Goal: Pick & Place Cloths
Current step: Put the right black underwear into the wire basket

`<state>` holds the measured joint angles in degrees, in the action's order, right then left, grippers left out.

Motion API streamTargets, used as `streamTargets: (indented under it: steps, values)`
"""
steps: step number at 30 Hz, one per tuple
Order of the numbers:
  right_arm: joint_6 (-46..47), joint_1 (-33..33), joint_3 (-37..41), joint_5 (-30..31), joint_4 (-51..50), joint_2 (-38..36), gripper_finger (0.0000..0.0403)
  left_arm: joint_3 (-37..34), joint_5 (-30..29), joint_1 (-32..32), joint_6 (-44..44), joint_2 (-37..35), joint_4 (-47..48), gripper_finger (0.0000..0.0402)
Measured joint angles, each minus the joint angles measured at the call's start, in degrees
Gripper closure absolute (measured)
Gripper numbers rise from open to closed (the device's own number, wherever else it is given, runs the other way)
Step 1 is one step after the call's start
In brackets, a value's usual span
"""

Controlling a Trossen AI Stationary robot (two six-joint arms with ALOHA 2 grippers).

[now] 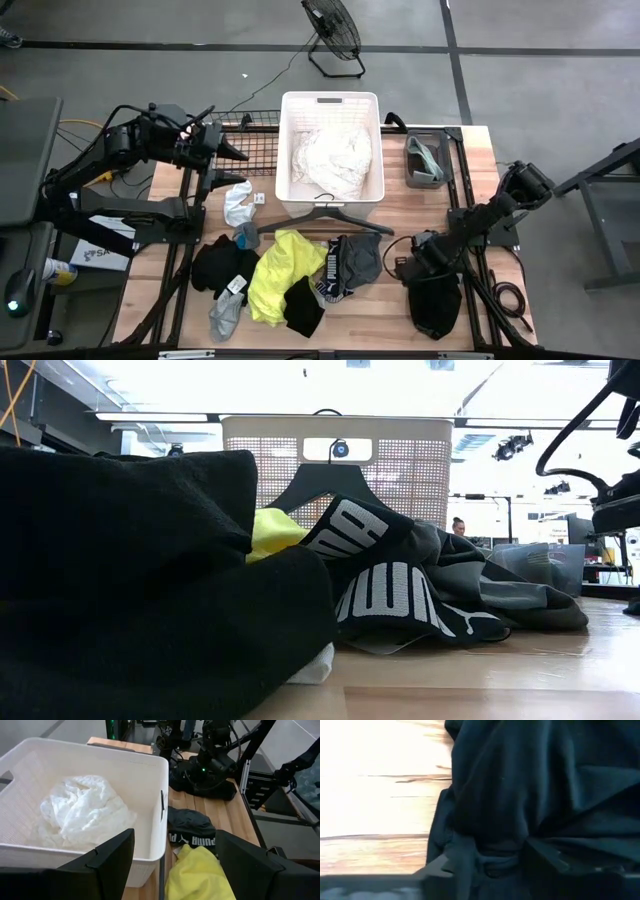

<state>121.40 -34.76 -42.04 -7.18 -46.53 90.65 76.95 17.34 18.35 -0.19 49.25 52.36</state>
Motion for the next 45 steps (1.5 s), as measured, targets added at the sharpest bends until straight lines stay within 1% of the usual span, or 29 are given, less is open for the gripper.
streamTargets:
  steps: [6,8,10,15,18,24,31,37,41,45]
  values:
    - [-2.81,-0.02,0.11,1.48,0.05,0.04,0.0371,-0.02,0.0,0.0,-0.08,0.0,2.02,0.0128]
    - [-4.48,-0.13,0.09,3.29,0.13,0.02,0.0386,-0.02,-0.02,0.0,-0.3,0.0,2.25,0.0128]
    - [-6.11,-0.4,-0.39,5.19,-0.46,0.06,0.0385,-0.02,-0.02,0.0,-0.52,0.0,2.29,0.0128]
    - [-9.74,-1.68,-4.24,16.05,-2.58,-0.72,0.0389,-0.02,-0.02,0.0,-1.84,0.0,2.27,0.0128]
    - [-12.45,-2.52,-7.84,22.16,-2.28,-2.91,0.039,-0.02,-0.02,-0.02,-2.37,0.0,2.25,0.0128]
    - [-21.89,-3.51,-15.82,29.21,-4.91,-5.07,0.039,-0.81,-0.02,-0.01,-5.69,-0.02,1.34,0.0128]
    - [-34.56,-5.32,-28.7,34.58,-12.59,-5.16,0.039,-4.47,-0.11,-0.01,-8.09,0.02,1.33,0.0128]
    - [-45.36,-7.2,-40.21,44.75,-18.69,-5.18,0.039,-5.81,-0.08,-0.02,-10.54,-0.04,-1.99,0.0128]
    - [-55.98,-7.3,-46.54,50.77,-18.96,-5.18,0.039,-5.81,-0.02,0.0,-11.85,-0.11,-3.21,0.0128]
    - [-67.26,-6.91,-51.46,55.94,-16.86,-5.2,0.039,-5.81,1.19,0.0,-12.19,0.53,-2.94,0.0128]
